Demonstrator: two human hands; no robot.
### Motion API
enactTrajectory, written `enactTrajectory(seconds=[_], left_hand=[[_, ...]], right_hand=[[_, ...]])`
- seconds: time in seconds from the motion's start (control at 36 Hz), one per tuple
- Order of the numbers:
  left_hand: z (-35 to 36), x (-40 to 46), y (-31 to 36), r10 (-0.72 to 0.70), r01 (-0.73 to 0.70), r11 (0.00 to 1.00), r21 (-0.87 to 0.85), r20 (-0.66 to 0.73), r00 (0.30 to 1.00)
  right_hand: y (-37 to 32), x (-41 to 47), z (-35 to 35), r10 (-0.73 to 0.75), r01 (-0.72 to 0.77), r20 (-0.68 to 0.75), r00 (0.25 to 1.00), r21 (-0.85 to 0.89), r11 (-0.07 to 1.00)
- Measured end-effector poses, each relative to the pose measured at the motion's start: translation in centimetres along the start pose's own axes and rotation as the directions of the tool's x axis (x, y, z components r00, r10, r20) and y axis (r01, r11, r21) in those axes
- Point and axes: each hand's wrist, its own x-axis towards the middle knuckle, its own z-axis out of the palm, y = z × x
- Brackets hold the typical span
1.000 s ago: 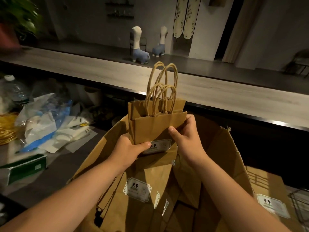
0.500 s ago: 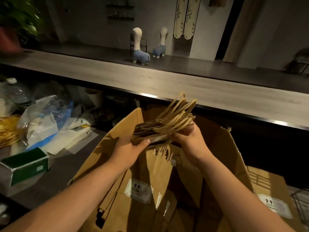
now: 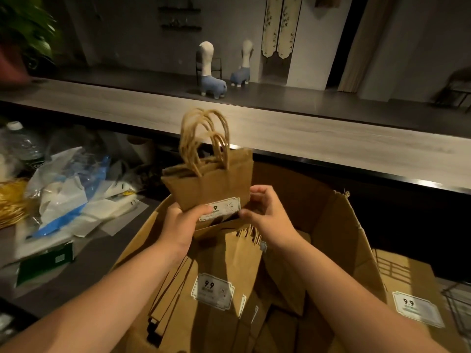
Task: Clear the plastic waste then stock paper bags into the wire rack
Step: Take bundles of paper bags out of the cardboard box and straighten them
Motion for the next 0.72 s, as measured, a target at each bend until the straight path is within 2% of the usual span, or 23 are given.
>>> enactTrajectory(seconds=[0.11, 0.25, 0.36, 0.44, 0.58, 0.72], left_hand=[[0.4, 0.4, -0.6, -0.093, 0.091, 0.995, 0.034, 0.064, 0.994], [0.9, 0.3, -0.8, -0.097, 0.093, 0.994, 0.053, 0.081, 0.992], [0.6, 0.1, -0.5, -0.036, 0.033, 0.999, 0.037, 0.092, 0.995], [0.6, 0.0, -0.4, 0.009, -0.014, 0.999, 0.044, 0.111, 0.994], [0.8, -0.1, -1.0, 0.027, -0.079, 0.955, 0.286, 0.181, 0.983], [0.6, -0.1, -0.5, 0.133, -0.16, 0.92, 0.358, 0.099, 0.986]], right_hand=[[1.3, -0.3, 0.3, 0.102, -0.082, 0.081, 0.991, -0.222, 0.972], [2.6, -0.2, 0.6, 0.091, -0.08, 0.017, 0.996, -0.336, 0.938], [2.2, 0.0, 0.4, 0.017, -0.027, -0.037, 0.999, -0.284, 0.959], [2.4, 0.1, 0.3, 0.025, -0.036, -0.048, 0.999, -0.244, 0.969], [2.7, -0.2, 0.3, 0.03, -0.036, -0.033, 0.999, -0.219, 0.975], [1.7, 0.0, 0.4, -0.061, 0.055, -0.031, 0.998, -0.167, 0.984]])
